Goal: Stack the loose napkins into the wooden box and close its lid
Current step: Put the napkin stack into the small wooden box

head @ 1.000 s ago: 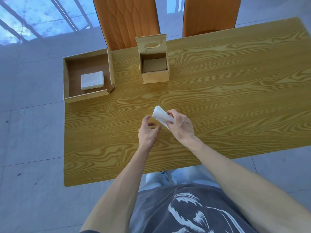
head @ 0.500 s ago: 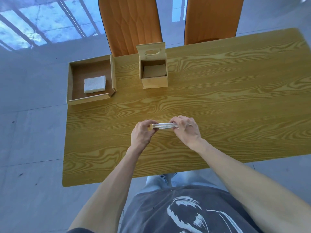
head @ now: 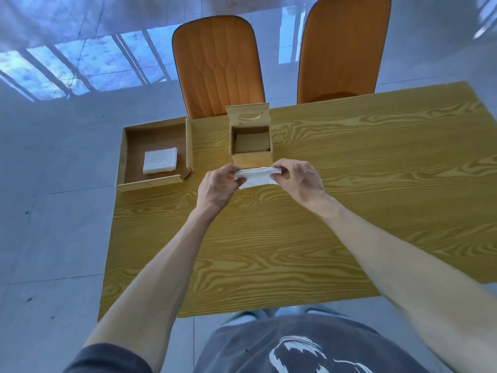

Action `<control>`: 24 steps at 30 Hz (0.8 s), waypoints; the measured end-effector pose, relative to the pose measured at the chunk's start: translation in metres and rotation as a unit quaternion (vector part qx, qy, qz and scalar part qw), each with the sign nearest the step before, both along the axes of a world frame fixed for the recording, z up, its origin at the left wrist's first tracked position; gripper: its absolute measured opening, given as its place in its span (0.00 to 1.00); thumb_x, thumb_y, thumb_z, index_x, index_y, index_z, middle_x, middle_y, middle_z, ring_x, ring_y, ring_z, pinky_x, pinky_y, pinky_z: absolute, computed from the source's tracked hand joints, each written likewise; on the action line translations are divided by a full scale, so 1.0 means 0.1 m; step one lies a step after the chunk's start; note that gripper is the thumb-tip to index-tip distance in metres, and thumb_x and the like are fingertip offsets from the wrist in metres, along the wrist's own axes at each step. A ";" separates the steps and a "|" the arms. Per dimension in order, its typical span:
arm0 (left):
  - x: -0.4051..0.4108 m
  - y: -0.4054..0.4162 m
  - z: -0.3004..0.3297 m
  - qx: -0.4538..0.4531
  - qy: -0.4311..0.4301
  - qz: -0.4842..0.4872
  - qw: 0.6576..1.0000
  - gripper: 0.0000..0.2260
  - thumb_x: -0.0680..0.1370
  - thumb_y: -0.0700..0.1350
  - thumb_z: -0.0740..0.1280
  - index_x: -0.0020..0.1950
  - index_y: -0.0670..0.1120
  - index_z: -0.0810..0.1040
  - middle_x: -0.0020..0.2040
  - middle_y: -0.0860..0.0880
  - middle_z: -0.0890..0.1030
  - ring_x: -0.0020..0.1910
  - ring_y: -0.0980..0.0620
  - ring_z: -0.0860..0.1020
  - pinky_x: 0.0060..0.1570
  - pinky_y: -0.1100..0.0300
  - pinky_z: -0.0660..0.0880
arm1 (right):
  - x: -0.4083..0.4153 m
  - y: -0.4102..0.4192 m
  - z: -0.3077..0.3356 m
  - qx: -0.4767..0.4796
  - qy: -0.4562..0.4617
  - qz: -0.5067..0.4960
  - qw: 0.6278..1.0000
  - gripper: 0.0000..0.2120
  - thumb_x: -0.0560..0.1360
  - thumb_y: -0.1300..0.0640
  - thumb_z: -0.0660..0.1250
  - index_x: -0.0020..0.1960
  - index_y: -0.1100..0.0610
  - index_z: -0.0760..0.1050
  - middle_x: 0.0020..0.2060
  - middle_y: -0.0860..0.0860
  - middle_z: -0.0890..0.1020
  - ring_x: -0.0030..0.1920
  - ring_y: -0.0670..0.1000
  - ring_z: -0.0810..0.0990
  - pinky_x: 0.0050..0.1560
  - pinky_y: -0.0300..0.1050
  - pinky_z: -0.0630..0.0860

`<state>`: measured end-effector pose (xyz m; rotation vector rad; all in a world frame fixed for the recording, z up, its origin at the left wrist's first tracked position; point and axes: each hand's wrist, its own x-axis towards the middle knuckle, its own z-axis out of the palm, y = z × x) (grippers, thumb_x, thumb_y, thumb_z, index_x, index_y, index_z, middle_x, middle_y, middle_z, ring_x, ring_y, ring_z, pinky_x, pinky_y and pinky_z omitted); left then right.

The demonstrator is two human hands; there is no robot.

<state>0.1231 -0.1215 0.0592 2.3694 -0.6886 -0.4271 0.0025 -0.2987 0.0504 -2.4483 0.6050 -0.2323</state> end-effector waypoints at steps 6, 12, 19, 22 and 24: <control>0.42 -0.26 0.18 0.011 -0.118 0.004 0.993 0.10 0.77 0.51 0.73 0.57 0.53 0.84 0.54 0.49 0.87 0.51 0.45 0.84 0.39 0.55 0.74 | 0.44 -0.19 0.26 -0.074 -0.032 -0.005 0.997 0.08 0.76 0.56 0.71 0.55 0.53 0.82 0.47 0.52 0.86 0.48 0.53 0.81 0.45 0.49 0.80; 0.75 -0.41 0.16 0.021 -0.149 0.007 0.989 0.07 0.77 0.50 0.73 0.55 0.55 0.85 0.51 0.48 0.88 0.49 0.44 0.84 0.39 0.56 0.72 | 0.80 -0.22 0.22 -0.124 -0.053 -0.049 0.990 0.06 0.76 0.56 0.71 0.51 0.52 0.84 0.45 0.52 0.87 0.45 0.53 0.82 0.38 0.41 0.71; 0.97 -0.48 -0.05 0.042 -0.151 -0.029 0.987 0.09 0.77 0.51 0.72 0.57 0.55 0.85 0.47 0.47 0.87 0.45 0.43 0.84 0.37 0.55 0.71 | 0.98 -0.26 0.06 -0.105 -0.029 -0.078 0.991 0.07 0.75 0.55 0.72 0.52 0.53 0.84 0.46 0.51 0.87 0.43 0.52 0.85 0.39 0.41 0.76; 1.05 -0.50 -0.15 0.049 -0.115 -0.060 0.990 0.11 0.77 0.50 0.73 0.59 0.53 0.84 0.52 0.47 0.87 0.49 0.43 0.84 0.39 0.54 0.74 | 0.99 -0.30 -0.02 -0.095 0.003 -0.074 0.993 0.07 0.75 0.54 0.71 0.53 0.52 0.83 0.47 0.51 0.87 0.45 0.52 0.84 0.43 0.43 0.79; 1.10 -0.51 -0.20 0.035 -0.090 -0.071 0.993 0.12 0.78 0.51 0.72 0.60 0.51 0.83 0.55 0.47 0.87 0.52 0.43 0.84 0.43 0.53 0.76 | 1.00 -0.37 -0.07 -0.060 0.022 -0.053 0.997 0.09 0.76 0.54 0.71 0.55 0.52 0.83 0.48 0.51 0.87 0.47 0.52 0.84 0.46 0.47 0.80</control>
